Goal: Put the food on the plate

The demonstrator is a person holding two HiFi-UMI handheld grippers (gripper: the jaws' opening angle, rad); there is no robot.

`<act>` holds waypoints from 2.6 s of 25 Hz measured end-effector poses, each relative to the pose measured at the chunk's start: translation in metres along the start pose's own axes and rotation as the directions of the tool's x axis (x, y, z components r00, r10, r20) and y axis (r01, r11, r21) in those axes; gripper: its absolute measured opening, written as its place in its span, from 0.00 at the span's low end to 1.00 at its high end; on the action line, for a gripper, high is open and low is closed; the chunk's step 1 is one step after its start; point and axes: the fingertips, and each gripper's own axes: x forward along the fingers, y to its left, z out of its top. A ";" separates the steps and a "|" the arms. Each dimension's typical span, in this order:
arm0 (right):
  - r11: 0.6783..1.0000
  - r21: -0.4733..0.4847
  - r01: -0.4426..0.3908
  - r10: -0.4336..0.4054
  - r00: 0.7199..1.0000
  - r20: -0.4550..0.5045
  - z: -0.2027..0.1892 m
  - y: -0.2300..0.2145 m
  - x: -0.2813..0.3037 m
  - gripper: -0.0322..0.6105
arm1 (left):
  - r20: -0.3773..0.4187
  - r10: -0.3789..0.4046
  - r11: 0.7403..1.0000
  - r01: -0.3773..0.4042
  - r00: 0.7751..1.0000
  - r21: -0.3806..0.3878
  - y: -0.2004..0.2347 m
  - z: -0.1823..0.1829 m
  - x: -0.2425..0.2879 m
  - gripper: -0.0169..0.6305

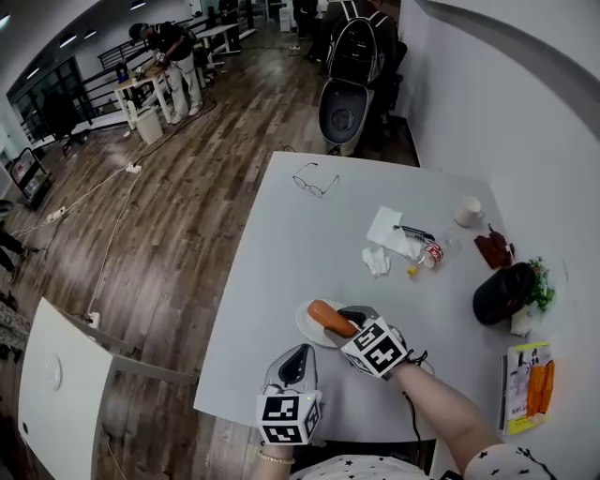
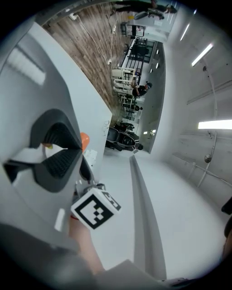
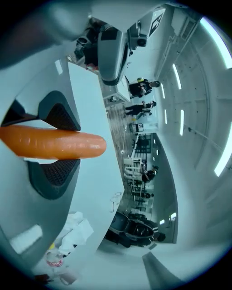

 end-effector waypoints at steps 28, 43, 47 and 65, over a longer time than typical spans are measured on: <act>0.996 0.089 -0.012 -0.008 0.976 0.220 0.049 0.016 -0.019 0.35 | -0.002 0.003 1.000 -0.003 1.000 0.001 -0.005 0.004 -0.009 0.04; 0.867 0.480 0.136 -0.327 0.882 0.339 -0.003 0.067 -0.131 0.05 | 0.010 -0.072 0.992 0.071 0.997 0.102 -0.044 -0.003 -0.048 0.04; 0.862 0.483 0.152 -0.346 0.873 0.343 -0.002 0.072 -0.143 0.05 | 0.007 -0.070 0.991 0.068 0.998 0.116 -0.049 -0.003 -0.057 0.04; 0.854 0.487 0.182 -0.378 0.860 0.342 -0.006 0.090 -0.159 0.05 | 0.011 -0.089 0.987 0.087 0.996 0.132 -0.057 -0.009 -0.075 0.04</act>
